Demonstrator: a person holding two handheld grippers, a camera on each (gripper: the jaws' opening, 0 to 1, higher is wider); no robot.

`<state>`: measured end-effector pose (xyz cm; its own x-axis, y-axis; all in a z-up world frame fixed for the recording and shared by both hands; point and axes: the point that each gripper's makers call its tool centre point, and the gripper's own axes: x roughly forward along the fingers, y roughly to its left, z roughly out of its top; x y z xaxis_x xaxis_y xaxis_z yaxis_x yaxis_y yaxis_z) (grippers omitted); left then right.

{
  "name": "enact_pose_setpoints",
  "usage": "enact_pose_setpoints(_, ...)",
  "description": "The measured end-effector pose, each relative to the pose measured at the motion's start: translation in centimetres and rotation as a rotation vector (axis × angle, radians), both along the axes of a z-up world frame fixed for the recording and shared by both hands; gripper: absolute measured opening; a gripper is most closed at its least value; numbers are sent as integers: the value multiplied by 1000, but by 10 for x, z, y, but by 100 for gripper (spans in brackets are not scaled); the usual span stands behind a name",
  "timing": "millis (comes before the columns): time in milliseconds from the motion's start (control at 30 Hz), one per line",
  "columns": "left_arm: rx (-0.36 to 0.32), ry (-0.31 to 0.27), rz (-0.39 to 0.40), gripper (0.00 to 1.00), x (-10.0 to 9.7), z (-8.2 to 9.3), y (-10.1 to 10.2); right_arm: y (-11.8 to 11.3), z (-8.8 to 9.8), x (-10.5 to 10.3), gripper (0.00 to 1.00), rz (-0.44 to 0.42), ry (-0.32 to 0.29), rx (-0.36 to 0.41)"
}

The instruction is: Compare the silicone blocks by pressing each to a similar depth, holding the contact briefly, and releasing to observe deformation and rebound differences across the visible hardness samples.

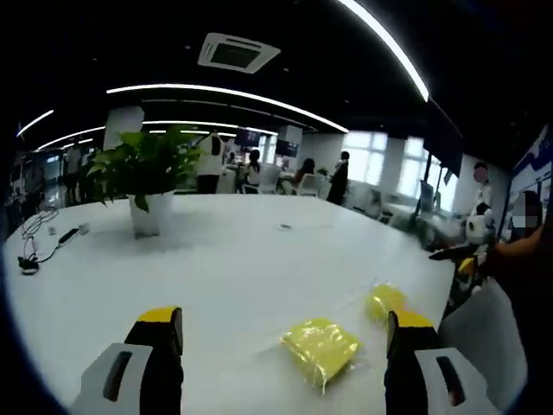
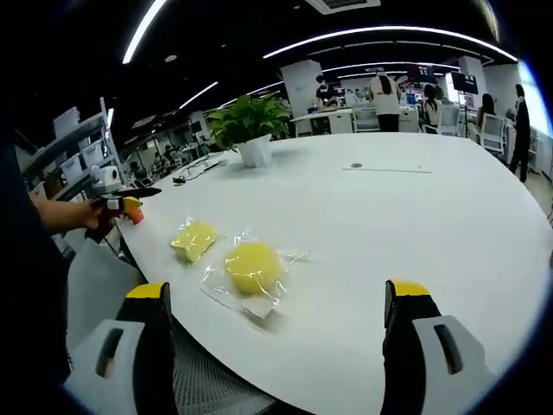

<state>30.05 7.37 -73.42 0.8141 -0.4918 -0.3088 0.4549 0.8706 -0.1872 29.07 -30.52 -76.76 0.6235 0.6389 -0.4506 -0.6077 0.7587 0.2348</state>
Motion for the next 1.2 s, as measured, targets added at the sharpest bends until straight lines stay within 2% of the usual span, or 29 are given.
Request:
enact_pose_setpoints(167,4,14,17,100,-13,-6,10,6,2,-3,96,14,-13,-13)
enact_pose_setpoints(233,9,-5,22,100,-17,-4,12,8,4,-4,96,24,-23,-27)
enact_pose_setpoints(300,32,-65,4,100,-19,3,11,8,6,-3,96,20,-31,-28)
enact_pose_setpoints(333,36,-66,-7,100,-21,3,10,7,6,-3,96,15,-31,-24)
enact_pose_setpoints(467,56,-40,-28,100,-25,2,5,5,7,-3,96,3,-32,-15)
enact_pose_setpoints(533,46,-40,-30,100,-26,3,3,0,5,-4,96,-3,-34,-17)
enact_pose_setpoints(667,33,1,-9,100,-30,-5,4,-9,1,-6,96,-18,-27,-17)
enact_pose_setpoints(700,29,2,-6,100,-30,-6,4,-11,0,-7,96,-20,-29,-28)
enact_pose_setpoints(733,26,-4,-5,100,-32,-8,5,-19,-4,-6,96,-20,-47,-86)
enact_pose_setpoints(767,24,-5,-6,100,-34,-10,6,-21,-6,-6,96,-17,-46,-105)
enact_pose_setpoints(833,25,27,-2,100,-37,-18,8,-20,-6,-7,96,-11,-43,-95)
enact_pose_setpoints(933,28,42,3,100,-40,-25,11,-20,-5,-7,97,-18,-37,-86)
enact_pose_setpoints(1200,8,43,18,100,-38,-24,11,-15,-7,-6,96,-4,-20,-79)
